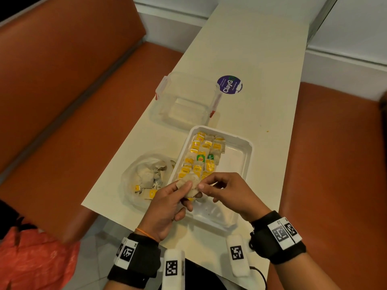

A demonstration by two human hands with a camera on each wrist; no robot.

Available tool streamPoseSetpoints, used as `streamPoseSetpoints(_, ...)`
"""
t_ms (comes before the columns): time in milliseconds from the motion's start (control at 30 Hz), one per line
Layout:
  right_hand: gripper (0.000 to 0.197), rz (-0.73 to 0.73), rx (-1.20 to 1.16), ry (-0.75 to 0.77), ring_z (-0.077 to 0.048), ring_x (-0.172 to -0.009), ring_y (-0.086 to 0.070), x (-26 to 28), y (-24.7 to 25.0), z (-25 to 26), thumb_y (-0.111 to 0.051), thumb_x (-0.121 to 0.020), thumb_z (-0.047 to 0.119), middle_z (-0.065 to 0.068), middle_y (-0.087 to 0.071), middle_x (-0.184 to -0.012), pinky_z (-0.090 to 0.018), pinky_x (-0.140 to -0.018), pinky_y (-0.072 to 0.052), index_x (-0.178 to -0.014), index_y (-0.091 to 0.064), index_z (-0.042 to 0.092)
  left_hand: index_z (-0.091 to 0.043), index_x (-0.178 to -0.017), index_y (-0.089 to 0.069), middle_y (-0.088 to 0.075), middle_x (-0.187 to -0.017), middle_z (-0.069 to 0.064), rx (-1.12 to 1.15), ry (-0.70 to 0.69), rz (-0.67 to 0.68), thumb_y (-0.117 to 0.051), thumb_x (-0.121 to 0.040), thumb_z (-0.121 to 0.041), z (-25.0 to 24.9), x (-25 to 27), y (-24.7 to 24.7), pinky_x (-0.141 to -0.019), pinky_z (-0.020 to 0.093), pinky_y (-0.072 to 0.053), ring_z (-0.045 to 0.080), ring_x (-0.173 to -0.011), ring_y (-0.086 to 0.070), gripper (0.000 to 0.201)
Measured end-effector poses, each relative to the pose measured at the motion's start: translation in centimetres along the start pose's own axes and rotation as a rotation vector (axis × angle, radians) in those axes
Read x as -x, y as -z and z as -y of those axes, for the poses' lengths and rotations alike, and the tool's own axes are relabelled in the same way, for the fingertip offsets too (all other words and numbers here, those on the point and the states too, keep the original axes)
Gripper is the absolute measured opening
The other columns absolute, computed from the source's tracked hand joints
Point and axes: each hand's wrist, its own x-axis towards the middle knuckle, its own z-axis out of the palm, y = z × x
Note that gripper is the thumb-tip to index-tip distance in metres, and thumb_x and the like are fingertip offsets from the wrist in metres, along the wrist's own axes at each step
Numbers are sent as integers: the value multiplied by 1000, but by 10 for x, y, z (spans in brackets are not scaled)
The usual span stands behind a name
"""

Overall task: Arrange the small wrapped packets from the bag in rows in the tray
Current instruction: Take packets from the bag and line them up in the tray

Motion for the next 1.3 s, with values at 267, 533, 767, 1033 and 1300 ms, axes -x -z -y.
streamPoseSetpoints(267,51,130,-36,140,-14,-88,-67,6,5,3,-83,-87,10,3,-70,-112,-27,-83,-59,-127,-70,39,-5,-104,-73,-66,-83,13,-5,75,-40,-69,-96,-36,3,3,-4,-39,18,-26,13,-54,-49,32)
streamPoseSetpoints(533,14,96,187,206,-13,-85,-71,4,1,14,-87,-83,25,12,-74,-99,-36,-82,-60,-95,-81,29,0,-126,-69,-52,-69,5,103,201,67,-66,-94,-51,-1,10,0,-40,20,-18,11,-49,-38,60)
streamPoseSetpoints(767,9,13,49,171,-9,-99,-73,0,1,16,-81,-89,22,6,-78,-109,-30,-89,-59,-96,-76,17,-9,-93,-80,-57,-68,4,-30,283,12,-40,-89,-85,-8,12,9,-43,21,-19,11,-51,-41,87)
streamPoseSetpoints(1033,15,48,-60,-4,-22,-80,-76,4,7,19,-82,-89,19,-11,-79,-85,-35,-75,-61,-99,-77,8,-20,-84,-78,-49,-68,2,-198,0,-110,-72,-91,-49,-23,9,23,-45,22,-25,11,-53,-39,30)
streamPoseSetpoints(1300,13,56,362,67,-2,-77,-67,-3,11,14,-85,-83,43,22,-75,-85,-16,-71,-51,-90,-82,34,-37,-98,-82,-69,-76,-15,-801,-205,154,-87,-80,-50,-21,-9,16,-77,23,-46,1,-74,-60,23)
